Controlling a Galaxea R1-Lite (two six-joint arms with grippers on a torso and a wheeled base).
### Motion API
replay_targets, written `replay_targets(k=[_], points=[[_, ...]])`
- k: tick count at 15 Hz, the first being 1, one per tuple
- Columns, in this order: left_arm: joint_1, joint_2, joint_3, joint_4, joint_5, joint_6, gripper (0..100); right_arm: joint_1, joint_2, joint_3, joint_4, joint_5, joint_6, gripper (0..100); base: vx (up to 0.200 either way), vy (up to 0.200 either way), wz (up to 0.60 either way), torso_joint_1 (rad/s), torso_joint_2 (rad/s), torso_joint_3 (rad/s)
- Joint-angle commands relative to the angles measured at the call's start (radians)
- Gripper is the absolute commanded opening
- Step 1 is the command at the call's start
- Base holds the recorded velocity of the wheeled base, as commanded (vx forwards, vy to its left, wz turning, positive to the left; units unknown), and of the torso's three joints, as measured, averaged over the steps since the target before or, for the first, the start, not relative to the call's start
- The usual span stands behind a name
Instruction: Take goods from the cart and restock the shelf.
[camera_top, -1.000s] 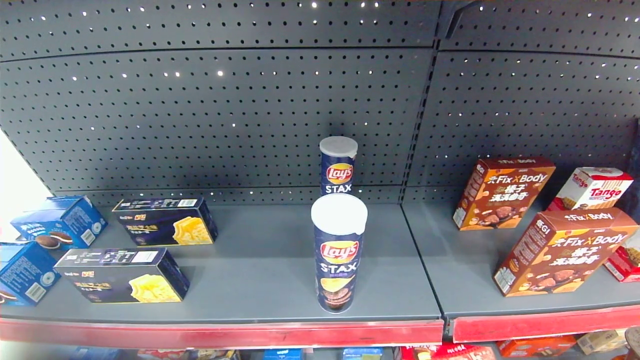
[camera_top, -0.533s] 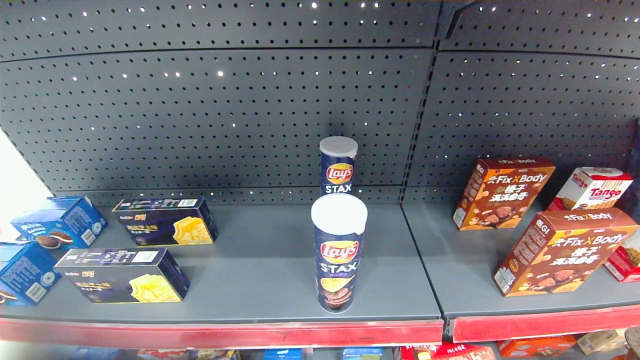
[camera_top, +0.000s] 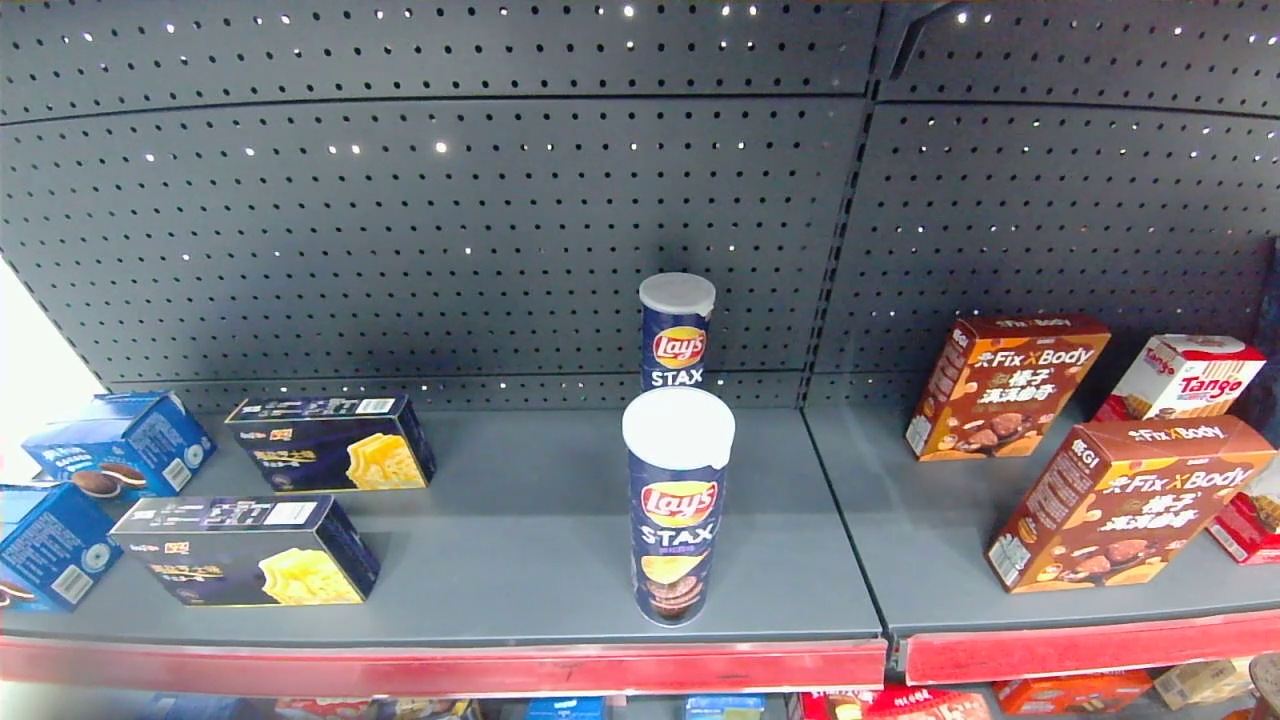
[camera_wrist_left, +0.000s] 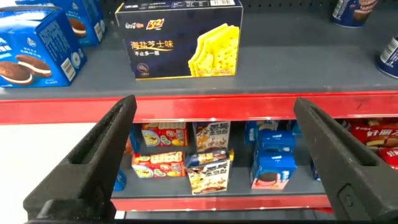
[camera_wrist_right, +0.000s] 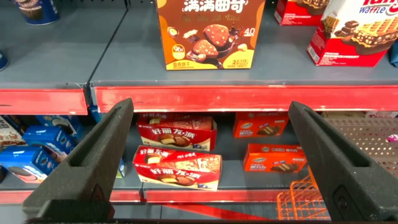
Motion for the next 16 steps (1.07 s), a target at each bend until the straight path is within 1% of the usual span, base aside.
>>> replay_targets(k=[1, 5, 7, 8, 9, 16], points=[[0.000, 0.000, 0.000, -0.001, -0.001, 0.001, 100, 0.000, 0.001, 0.000, 0.000, 0.001, -0.001, 100, 0.000, 0.000, 0.00, 0.000, 0.00, 0.000], [0.000, 0.000, 0.000, 0.001, -0.004, 0.012, 100, 0.000, 0.001, 0.000, 0.000, -0.001, 0.000, 100, 0.000, 0.000, 0.00, 0.000, 0.00, 0.000], [0.000, 0.000, 0.000, 0.001, -0.004, 0.010, 100, 0.000, 0.001, 0.000, 0.000, -0.001, 0.000, 100, -0.200, 0.000, 0.00, 0.002, 0.00, 0.002], [0.000, 0.000, 0.000, 0.001, -0.001, 0.001, 100, 0.000, 0.001, 0.000, 0.000, -0.001, 0.000, 100, 0.000, 0.000, 0.00, 0.000, 0.00, 0.000], [0.000, 0.000, 0.000, 0.001, -0.001, 0.000, 100, 0.000, 0.001, 0.000, 0.000, -0.001, 0.000, 100, 0.000, 0.000, 0.00, 0.000, 0.00, 0.000], [0.000, 0.000, 0.000, -0.001, -0.001, 0.000, 100, 0.000, 0.001, 0.000, 0.000, -0.001, 0.000, 100, 0.000, 0.000, 0.00, 0.000, 0.00, 0.000]])
